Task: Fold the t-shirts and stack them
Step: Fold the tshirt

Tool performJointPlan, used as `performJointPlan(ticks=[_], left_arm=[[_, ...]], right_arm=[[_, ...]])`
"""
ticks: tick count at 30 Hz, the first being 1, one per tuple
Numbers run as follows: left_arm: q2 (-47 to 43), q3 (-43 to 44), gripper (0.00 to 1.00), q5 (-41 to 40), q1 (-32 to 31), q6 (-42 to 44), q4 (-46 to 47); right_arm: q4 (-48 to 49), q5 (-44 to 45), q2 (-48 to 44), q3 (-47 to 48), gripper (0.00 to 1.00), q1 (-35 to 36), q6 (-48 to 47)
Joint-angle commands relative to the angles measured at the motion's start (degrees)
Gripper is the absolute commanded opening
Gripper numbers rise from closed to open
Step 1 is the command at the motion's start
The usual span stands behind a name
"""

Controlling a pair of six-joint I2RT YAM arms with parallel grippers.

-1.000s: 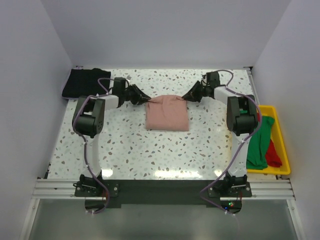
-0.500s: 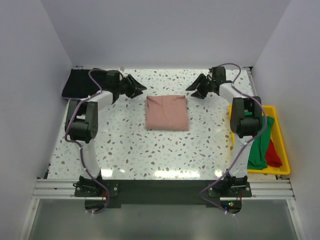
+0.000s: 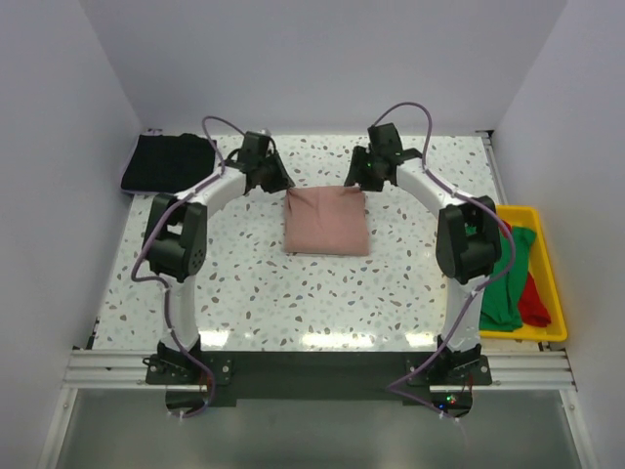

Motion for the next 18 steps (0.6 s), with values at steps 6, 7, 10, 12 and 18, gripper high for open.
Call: performJointPlan(ticks=[6,7,10,12,18], left_arm=[[7.2,9.5,0.30,-7.2,-0.7,6.2,-6.3],[7.5,9.9,0.31,-7.1,-0.7,6.3,-6.3],[8.8,11.0,0.31,-6.7,-0.7,6.3,-6.2],[9.3,11.3,0.31,-6.7,-0.7,6.2,-6.1],[9.9,11.8,0.29,-5.6,-0.7,5.8,-4.7]], right_arm=[[-4.9,8.9,4.6,5.2,0.53,0.1,-3.9],[-4.9,9.0,5.1,5.3,0.53,0.2,-3.9],[-4.5,9.0,7.0,6.6,0.52,0.1,-3.9],[-4.2,8.6,7.8,7.0,0.49,0.1,-3.6],[-2.8,9.3,9.5,8.2,0.42,0.2,-2.7]])
